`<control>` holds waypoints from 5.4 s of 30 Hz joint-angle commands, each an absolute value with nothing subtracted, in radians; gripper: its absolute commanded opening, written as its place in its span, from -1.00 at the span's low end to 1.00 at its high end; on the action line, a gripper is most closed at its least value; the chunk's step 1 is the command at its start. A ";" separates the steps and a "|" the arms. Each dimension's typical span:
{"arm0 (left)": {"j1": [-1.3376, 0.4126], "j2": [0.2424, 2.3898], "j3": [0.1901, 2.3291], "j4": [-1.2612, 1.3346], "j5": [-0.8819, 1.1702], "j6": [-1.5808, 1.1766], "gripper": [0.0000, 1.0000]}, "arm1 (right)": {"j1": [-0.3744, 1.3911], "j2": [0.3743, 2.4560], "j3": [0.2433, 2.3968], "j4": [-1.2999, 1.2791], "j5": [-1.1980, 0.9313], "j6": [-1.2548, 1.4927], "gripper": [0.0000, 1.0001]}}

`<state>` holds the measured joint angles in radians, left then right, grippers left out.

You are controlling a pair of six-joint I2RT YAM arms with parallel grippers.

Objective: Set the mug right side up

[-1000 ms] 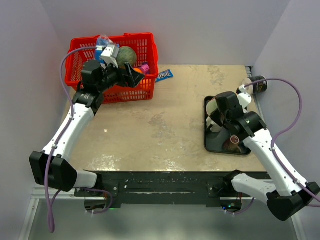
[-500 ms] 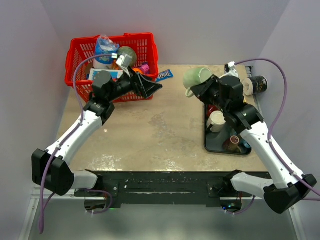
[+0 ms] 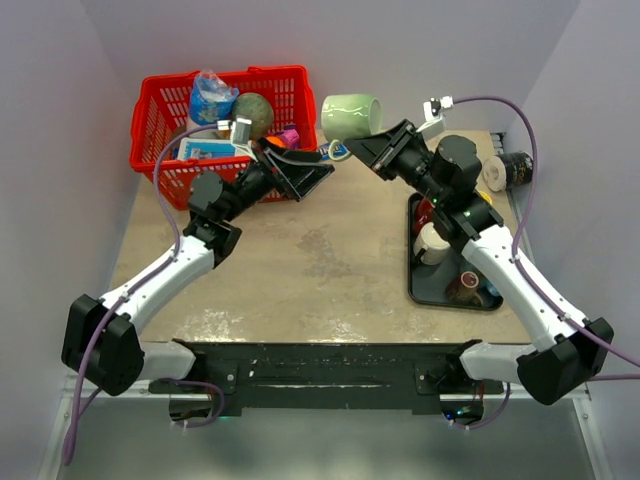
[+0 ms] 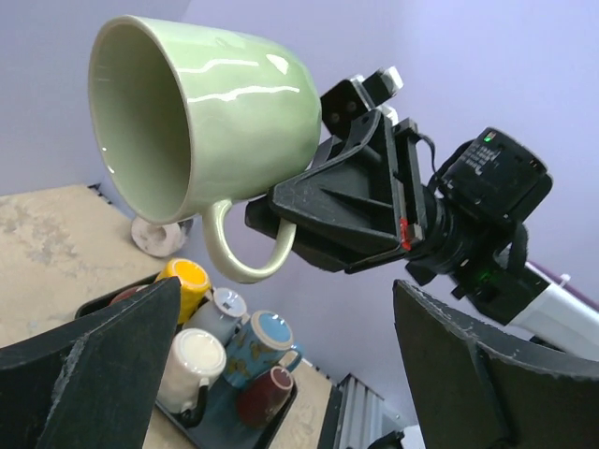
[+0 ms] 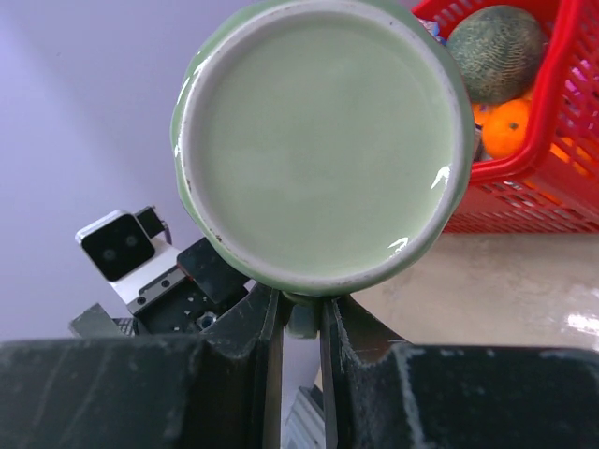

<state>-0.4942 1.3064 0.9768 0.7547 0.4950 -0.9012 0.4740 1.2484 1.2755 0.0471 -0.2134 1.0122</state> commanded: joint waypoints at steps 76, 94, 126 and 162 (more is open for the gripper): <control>-0.497 1.045 0.936 -0.322 -0.242 -0.428 -1.00 | 0.408 1.420 1.388 -0.460 0.112 0.761 0.98; -0.233 1.143 0.730 -0.405 -0.614 -0.575 -1.00 | 0.331 1.456 1.361 -0.509 0.009 0.769 0.98; 0.046 1.263 0.798 -0.440 -0.414 -0.529 0.54 | 0.321 1.434 1.319 -0.578 0.025 0.769 0.98; 0.048 1.112 1.117 -0.330 0.261 -0.324 0.99 | 0.319 1.447 1.103 -0.729 0.454 0.920 0.50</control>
<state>0.0399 1.1183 1.1492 -0.4099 0.1516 -0.3180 0.3222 1.5051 1.1633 -0.8383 0.4496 0.8711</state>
